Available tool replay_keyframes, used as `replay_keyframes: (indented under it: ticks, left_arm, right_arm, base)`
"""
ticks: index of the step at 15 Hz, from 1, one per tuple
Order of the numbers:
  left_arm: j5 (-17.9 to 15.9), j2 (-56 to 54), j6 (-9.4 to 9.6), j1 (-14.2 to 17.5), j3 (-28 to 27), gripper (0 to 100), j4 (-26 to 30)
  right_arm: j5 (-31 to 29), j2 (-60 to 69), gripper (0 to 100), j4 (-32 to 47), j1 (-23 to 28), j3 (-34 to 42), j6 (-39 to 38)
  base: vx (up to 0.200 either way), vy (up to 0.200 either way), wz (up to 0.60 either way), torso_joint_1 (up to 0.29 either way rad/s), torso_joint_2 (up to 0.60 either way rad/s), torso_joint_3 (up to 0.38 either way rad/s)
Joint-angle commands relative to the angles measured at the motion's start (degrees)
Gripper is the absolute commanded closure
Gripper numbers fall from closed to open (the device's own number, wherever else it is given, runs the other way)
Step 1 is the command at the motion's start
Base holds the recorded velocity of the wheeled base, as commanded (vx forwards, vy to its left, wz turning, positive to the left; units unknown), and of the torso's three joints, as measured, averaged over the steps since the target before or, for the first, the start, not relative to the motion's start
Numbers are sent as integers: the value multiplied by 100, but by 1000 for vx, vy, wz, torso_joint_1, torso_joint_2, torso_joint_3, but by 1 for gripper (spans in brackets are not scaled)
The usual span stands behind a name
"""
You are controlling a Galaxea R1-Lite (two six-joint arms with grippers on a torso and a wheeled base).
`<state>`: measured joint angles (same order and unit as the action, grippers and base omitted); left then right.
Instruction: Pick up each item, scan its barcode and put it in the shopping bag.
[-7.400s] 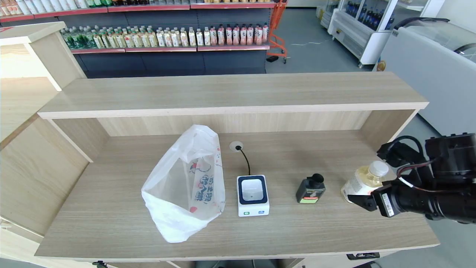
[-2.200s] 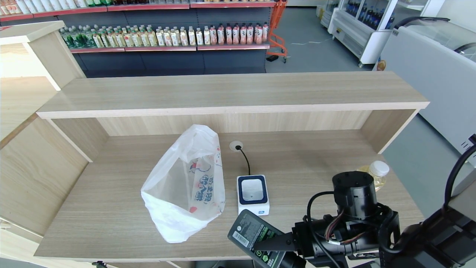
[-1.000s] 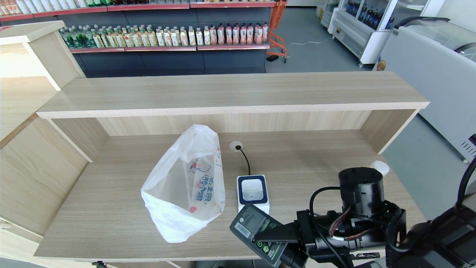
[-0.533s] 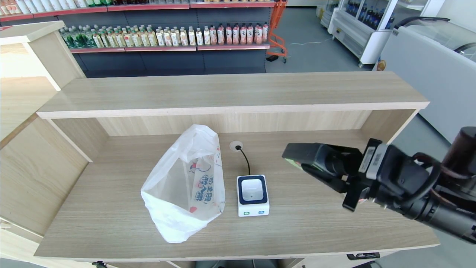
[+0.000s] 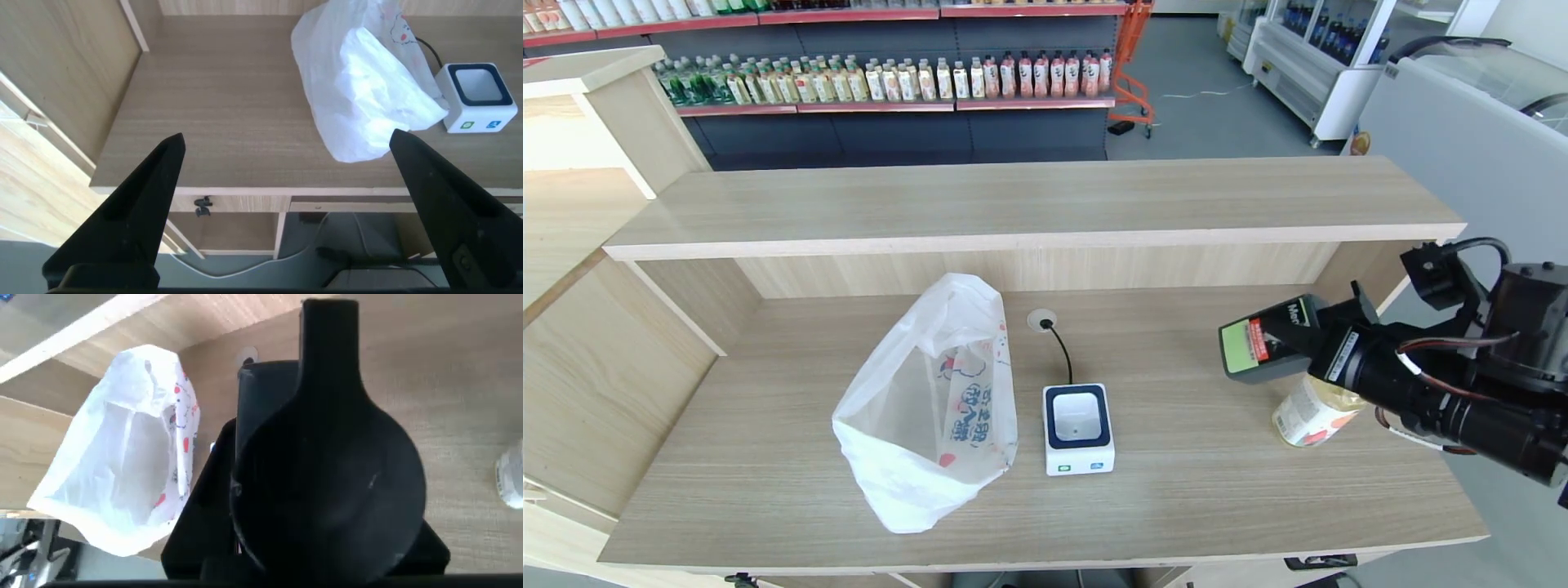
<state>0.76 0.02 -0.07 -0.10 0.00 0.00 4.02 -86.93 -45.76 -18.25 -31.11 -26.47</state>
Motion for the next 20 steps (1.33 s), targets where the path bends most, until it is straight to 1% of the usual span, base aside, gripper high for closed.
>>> replay_keyframes:
  ticks: [1,3,8,13,19,20]
  left_arm:
    - [4,-2,-1,1,0,0,0]
    - [4,-2,-1,1,0,0,0]
    - [4,-2,7,1,0,0,0]
    - [4,-2,16,1,0,0,0]
    - [4,-2,7,1,0,0,0]
    - [4,-2,7,1,0,0,0]
  right_arm:
    - [-7,-157,100,287,-56,-132,-359]
    - [-7,-166,100,393,-74,-158,-570]
    - [-7,-157,100,577,-126,-123,-614]
    - [-7,-157,100,595,-135,-123,-702]
    - [-7,-201,100,665,-311,-132,-702]
    - [2,-421,100,656,-381,-167,-693]
  base:
    - [0,0,0,0,0,0]
    - [0,0,0,0,0,0]
    - [0,0,0,0,0,0]
    - [0,200,0,0,2,1]
    - [0,0,0,0,0,0]
    - [0,0,0,0,0,0]
